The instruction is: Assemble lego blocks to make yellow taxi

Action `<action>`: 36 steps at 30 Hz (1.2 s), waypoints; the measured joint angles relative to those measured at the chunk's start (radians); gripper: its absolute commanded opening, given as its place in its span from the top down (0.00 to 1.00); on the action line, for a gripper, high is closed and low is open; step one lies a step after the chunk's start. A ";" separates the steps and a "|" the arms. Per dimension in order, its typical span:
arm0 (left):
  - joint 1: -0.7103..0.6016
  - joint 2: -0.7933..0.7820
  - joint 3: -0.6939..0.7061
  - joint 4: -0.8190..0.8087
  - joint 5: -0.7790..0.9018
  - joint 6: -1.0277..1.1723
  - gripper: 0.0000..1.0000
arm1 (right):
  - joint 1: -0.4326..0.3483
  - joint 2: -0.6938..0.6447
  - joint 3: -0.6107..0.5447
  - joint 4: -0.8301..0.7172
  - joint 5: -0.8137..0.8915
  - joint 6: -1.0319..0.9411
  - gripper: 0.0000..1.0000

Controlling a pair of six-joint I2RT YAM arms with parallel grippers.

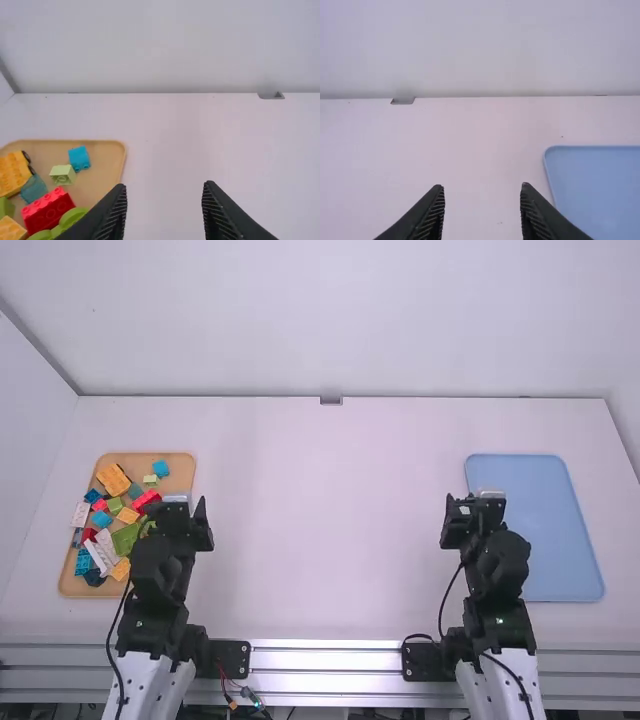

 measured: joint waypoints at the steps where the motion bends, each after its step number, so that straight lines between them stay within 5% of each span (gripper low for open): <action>1: -0.003 0.026 0.020 -0.003 -0.021 -0.010 0.54 | 0.000 0.026 0.019 -0.001 -0.010 -0.001 0.54; 11: 0.015 0.276 0.212 -0.074 -0.175 -0.078 0.35 | 0.000 0.261 0.187 0.000 -0.072 0.000 0.35; 19: 0.169 0.539 0.455 -0.222 -0.176 -0.155 0.20 | 0.000 0.443 0.317 -0.001 -0.113 0.004 0.21; 36: 0.537 1.288 1.176 -0.657 -0.053 -0.312 0.02 | 0.000 0.697 0.499 -0.002 -0.198 0.006 0.02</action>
